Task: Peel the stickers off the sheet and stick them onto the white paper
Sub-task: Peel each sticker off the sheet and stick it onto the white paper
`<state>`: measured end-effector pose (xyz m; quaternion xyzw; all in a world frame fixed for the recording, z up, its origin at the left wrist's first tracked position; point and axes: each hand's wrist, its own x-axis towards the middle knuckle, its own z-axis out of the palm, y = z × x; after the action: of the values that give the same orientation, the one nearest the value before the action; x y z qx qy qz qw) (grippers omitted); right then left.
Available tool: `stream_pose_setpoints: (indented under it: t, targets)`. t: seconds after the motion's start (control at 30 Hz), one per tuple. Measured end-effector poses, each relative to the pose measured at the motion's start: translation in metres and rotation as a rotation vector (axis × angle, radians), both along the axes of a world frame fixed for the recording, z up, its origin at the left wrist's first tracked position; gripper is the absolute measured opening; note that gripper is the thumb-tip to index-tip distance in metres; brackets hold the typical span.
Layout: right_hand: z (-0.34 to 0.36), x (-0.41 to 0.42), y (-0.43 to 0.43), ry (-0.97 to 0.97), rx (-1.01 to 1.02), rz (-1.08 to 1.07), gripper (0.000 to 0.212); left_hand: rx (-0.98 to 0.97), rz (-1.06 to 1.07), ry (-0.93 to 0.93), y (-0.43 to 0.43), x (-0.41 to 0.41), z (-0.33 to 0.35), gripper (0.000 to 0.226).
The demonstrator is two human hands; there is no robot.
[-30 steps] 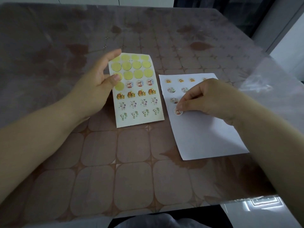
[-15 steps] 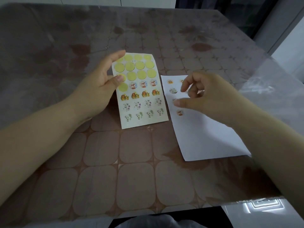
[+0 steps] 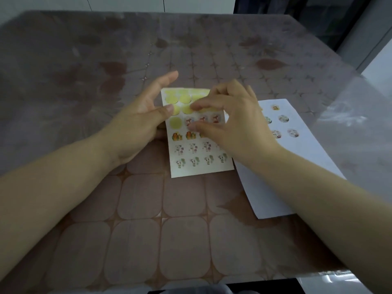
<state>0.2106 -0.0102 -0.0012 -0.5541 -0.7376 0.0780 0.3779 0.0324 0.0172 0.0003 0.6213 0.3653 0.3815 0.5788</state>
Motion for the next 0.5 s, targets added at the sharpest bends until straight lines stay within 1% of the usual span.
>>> stream_pose_setpoints:
  t: [0.1,0.2,0.3,0.43,0.5]
  targets:
    - [-0.0026,-0.0047,-0.0016,0.031,0.058,-0.003,0.026,-0.014,0.025,-0.005,-0.0010,0.0008,0.0015,0.050]
    - [-0.0039,-0.0060,-0.0004,0.034,0.113,-0.004,0.022,0.015,0.050,0.034,-0.0022,0.0022,0.0001,0.052]
    - [-0.0044,-0.0073,0.0001,0.037,0.165,-0.010,0.018,0.039,0.075,0.029,-0.0030,0.0042,-0.0007,0.047]
    - [-0.0058,-0.0094,-0.0021,0.017,0.198,0.003,0.010,0.041,0.081,0.016,-0.0046,0.0058,-0.0002,0.045]
    - [-0.0054,-0.0096,-0.0026,0.020,0.193,-0.002,0.009,0.042,0.079,0.002,-0.0052,0.0065,-0.0003,0.046]
